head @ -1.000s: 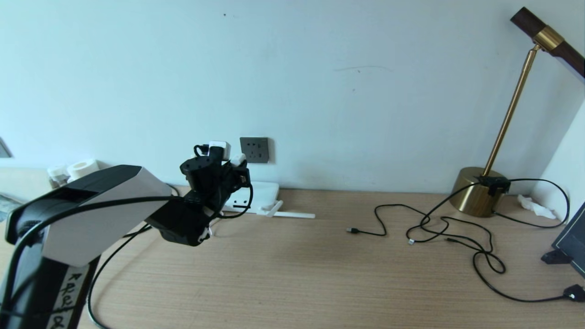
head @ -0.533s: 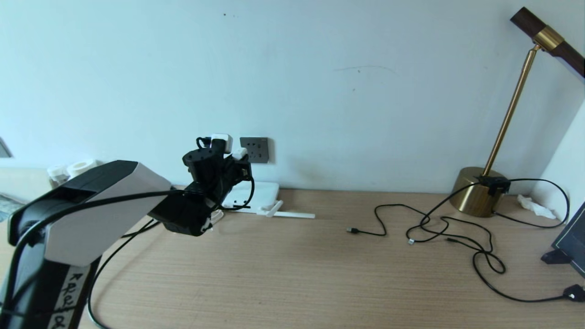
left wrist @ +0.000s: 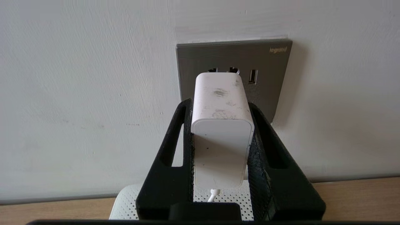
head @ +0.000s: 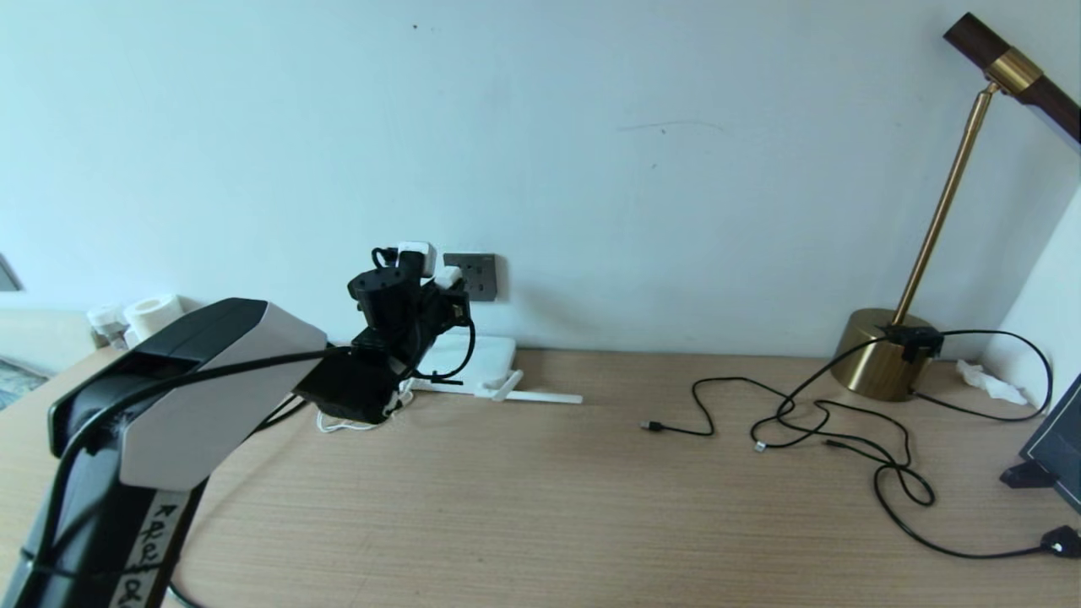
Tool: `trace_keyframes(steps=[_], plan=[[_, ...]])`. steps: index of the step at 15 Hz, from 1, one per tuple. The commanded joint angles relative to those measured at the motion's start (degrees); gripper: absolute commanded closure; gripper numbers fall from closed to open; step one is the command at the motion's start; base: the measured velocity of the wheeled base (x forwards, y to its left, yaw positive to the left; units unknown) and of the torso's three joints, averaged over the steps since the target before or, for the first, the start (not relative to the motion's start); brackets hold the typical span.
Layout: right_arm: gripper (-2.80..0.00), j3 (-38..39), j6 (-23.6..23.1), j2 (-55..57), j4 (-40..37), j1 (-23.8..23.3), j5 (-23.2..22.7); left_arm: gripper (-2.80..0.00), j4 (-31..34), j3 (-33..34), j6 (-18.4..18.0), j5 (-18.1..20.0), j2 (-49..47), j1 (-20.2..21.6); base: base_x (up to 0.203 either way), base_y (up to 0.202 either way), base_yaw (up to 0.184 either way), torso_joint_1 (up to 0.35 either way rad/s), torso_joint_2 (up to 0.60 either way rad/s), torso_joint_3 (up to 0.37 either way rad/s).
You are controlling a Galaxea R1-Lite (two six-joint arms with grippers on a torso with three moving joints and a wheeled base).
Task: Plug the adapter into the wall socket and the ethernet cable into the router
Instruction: Align plug and socket
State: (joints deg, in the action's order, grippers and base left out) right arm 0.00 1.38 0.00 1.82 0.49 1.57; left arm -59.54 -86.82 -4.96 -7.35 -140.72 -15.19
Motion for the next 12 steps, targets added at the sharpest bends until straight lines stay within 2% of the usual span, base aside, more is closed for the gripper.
trace_keyframes(steps=[1, 12], plan=[[0.0, 0.6, 0.0, 0.0, 0.0, 0.0, 0.0, 0.0, 0.2, -1.2, 0.0, -0.1, -0.6, -0.4, 0.0, 0.0, 0.0, 0.0, 0.0, 0.0], [0.0, 0.6, 0.0, 0.0, 0.0, 0.0, 0.0, 0.0, 2.4, -6.2, 0.0, -0.4, -3.9, -0.6, 0.0, 0.0, 0.0, 0.0, 0.0, 0.0]])
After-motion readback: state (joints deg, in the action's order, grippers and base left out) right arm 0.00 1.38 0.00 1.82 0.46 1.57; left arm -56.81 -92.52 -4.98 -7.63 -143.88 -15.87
